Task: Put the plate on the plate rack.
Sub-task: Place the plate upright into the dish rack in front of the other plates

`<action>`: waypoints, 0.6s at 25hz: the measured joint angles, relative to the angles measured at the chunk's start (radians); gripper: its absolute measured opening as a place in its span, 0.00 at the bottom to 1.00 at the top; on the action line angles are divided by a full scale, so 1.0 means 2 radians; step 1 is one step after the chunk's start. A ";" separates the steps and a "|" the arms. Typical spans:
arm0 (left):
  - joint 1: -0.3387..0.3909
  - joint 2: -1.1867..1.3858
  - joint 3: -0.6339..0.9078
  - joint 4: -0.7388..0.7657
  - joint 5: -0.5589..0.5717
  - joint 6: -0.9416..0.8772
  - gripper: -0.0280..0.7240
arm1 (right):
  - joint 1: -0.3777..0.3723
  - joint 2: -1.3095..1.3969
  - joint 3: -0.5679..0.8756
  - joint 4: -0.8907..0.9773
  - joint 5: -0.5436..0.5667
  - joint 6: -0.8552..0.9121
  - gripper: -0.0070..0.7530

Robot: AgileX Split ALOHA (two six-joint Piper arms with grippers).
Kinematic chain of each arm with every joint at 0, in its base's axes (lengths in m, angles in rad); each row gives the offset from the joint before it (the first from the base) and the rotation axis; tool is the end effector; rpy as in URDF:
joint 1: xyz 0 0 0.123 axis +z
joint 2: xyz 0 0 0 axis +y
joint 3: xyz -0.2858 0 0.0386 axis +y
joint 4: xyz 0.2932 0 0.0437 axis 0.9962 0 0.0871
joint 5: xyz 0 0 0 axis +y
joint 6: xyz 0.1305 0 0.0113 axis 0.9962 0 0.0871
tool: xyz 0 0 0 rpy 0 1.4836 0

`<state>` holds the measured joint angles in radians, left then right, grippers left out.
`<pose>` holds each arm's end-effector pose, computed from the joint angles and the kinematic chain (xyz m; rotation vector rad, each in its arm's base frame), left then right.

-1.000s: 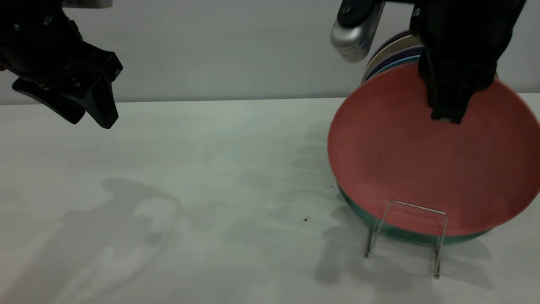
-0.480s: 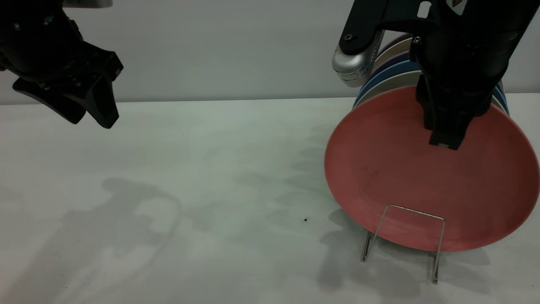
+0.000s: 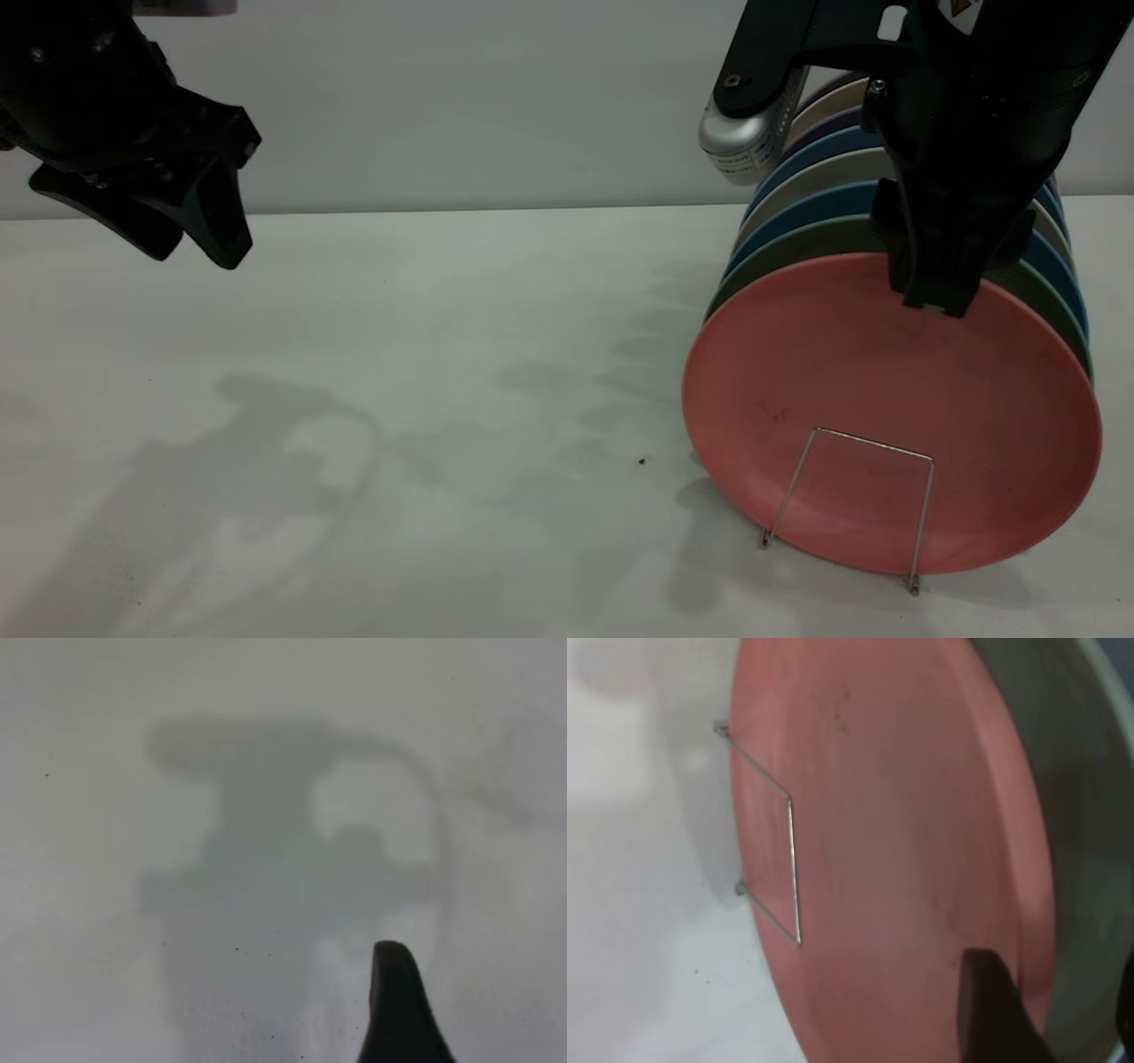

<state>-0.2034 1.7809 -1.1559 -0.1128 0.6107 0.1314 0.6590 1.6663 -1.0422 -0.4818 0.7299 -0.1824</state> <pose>0.4043 -0.0920 0.1392 0.3475 2.6976 -0.1358 0.3200 0.1966 0.1515 -1.4938 2.2930 -0.4062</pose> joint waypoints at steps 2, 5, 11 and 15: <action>0.000 0.000 0.000 0.000 0.000 0.000 0.68 | 0.000 0.000 0.000 0.001 0.001 0.007 0.49; 0.000 0.000 0.000 0.000 0.000 0.000 0.68 | 0.000 -0.010 0.000 0.010 0.005 0.012 0.49; 0.000 0.000 0.000 0.000 0.000 0.003 0.68 | 0.000 -0.067 0.000 0.054 0.009 0.016 0.49; 0.000 -0.006 0.000 -0.001 0.000 0.021 0.68 | -0.009 -0.094 0.000 0.064 0.009 0.032 0.49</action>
<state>-0.2034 1.7696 -1.1559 -0.1138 0.6107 0.1737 0.6416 1.4782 -1.0422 -0.3529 0.7469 -0.1191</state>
